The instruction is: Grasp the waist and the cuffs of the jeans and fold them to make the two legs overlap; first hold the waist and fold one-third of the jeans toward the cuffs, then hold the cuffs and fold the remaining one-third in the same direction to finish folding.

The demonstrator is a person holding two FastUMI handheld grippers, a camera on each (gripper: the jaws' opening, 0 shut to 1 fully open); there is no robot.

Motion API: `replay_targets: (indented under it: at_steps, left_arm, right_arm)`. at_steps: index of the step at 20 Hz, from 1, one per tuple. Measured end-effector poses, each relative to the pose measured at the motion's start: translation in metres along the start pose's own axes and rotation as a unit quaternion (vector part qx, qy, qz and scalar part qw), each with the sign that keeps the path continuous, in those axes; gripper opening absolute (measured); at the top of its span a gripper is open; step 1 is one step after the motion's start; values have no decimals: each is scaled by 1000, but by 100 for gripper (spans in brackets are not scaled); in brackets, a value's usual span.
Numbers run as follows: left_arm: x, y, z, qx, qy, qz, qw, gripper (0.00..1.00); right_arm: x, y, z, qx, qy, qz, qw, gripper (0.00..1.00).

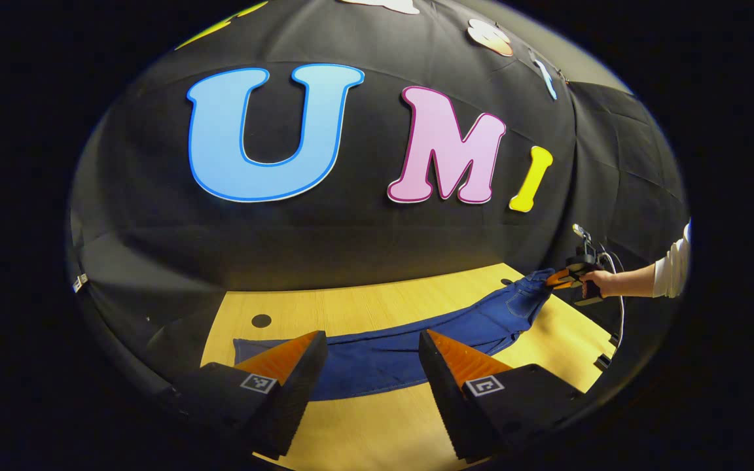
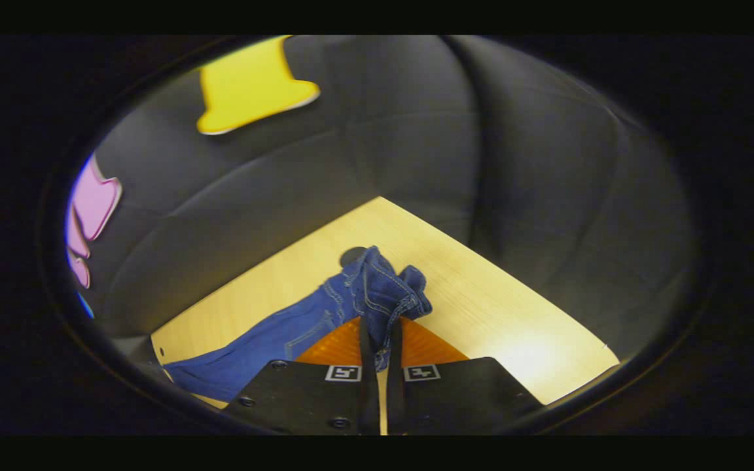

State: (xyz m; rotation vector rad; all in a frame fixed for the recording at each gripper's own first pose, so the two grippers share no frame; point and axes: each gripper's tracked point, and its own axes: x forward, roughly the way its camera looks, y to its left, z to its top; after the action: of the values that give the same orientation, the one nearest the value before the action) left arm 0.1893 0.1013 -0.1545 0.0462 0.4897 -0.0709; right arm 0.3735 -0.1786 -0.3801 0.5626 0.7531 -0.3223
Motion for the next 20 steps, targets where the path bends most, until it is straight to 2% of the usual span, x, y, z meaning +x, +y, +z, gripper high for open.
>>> replay_targets:
  at_steps: [3,8,11,14,15,17,19,20]
  left_arm:
    - [-15,17,-7,0,1,-6,1000,89]
    - [-40,42,-16,-15,-14,-11,1000,89]
    - [-55,56,-33,-26,-11,-6,1000,89]
    - [-70,70,-50,-37,0,2,999,89]
    - [-75,75,-53,-40,3,5,999,89]
    - [-82,81,-60,-51,8,9,999,89]
    - [-86,86,-69,-68,16,11,998,89]
    - [-86,90,-72,-76,19,14,997,89]
  right_arm:
    - [-16,36,15,-66,-36,14,997,8]
    - [-86,107,35,-120,-108,90,983,8]
    - [-128,115,56,-156,-129,133,970,8]
    - [-151,136,47,-186,-106,166,963,2]
    - [-156,138,38,-194,-93,180,960,8]
    - [-164,136,16,-214,-62,204,953,8]
    - [-170,131,-3,-234,-29,217,947,2]
    - [-173,120,-3,-249,-16,218,943,14]
